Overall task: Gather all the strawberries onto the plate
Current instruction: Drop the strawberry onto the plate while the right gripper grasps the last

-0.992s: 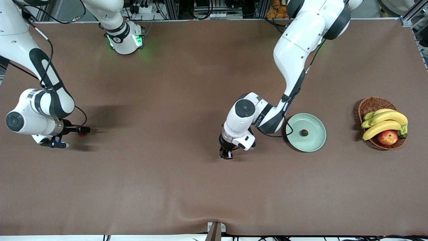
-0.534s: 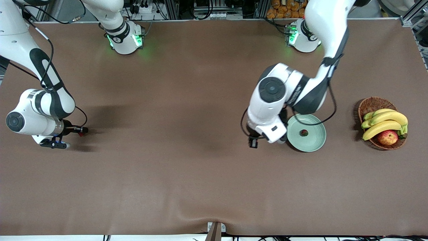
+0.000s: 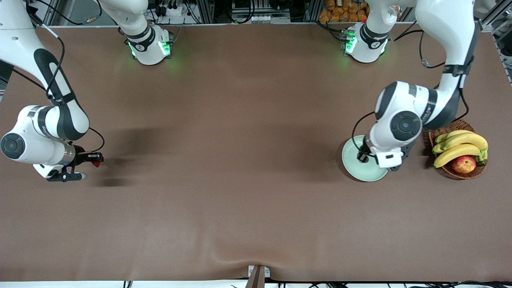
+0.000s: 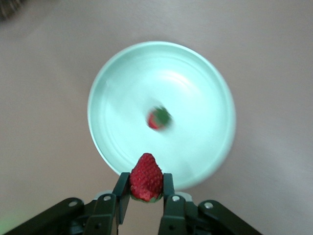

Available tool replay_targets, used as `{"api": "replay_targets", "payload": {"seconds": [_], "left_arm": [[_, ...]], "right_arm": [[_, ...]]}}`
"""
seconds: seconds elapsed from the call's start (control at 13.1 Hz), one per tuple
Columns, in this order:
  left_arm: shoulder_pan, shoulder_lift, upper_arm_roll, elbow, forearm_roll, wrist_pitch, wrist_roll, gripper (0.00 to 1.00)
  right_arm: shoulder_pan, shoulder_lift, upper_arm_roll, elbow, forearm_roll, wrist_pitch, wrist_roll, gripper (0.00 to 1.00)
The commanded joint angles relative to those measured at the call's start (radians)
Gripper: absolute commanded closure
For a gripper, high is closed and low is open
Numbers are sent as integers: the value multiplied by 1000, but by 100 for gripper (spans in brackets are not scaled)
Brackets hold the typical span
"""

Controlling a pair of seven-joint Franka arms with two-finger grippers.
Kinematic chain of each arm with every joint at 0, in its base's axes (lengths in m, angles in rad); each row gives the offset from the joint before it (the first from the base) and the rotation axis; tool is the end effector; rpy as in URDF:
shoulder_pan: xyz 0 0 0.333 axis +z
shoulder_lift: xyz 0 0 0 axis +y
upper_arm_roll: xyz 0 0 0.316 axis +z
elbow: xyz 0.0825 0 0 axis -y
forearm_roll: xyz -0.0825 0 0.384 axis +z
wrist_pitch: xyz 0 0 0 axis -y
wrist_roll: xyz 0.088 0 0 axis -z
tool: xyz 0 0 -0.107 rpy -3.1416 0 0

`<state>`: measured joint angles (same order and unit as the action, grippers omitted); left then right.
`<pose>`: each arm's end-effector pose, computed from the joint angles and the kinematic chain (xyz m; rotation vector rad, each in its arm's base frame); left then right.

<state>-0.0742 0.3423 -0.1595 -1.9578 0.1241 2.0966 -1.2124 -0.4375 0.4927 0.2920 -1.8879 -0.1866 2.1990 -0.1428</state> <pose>0.5761 -0.1279 0.2884 -2.6691 -1.3050 0.1744 0.6074 -0.1035 0.2414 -3.1096 -0.1509 0.2391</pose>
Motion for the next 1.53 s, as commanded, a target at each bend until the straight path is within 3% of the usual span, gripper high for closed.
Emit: {"api": "replay_targets", "payload": {"seconds": [0.0,0.23,0.31,0.38,0.46,0.53,0.84,0.99,1.14,1.45], "left_arm": [[54,-26,-8,-145,15,176,94,100],[115,30,-11,-156,123,262,100,96],[120,40,-9,-153,146,267,103,78],[122,40,-9,-151,161,267,109,47],[122,34,-9,-151,161,266,120,5],[122,18,-11,-150,161,257,131,0],[117,-92,-34,-98,141,113,200,0],[123,-95,-130,17,94,-63,189,0],[119,-97,-175,97,1,-182,189,0],[113,-86,-267,220,-18,-297,183,0]], "right_arm": [[32,-19,126,99,-19,-56,-23,100],[207,7,130,160,-7,-48,-15,100],[285,36,130,191,4,-44,27,100],[346,71,128,237,6,-44,92,100],[400,108,130,277,7,-42,136,100],[452,148,130,320,10,-42,179,100],[635,292,128,470,13,42,379,100],[696,342,128,477,13,175,420,99],[770,392,121,499,12,283,492,99],[859,440,81,536,10,297,574,92]]}}
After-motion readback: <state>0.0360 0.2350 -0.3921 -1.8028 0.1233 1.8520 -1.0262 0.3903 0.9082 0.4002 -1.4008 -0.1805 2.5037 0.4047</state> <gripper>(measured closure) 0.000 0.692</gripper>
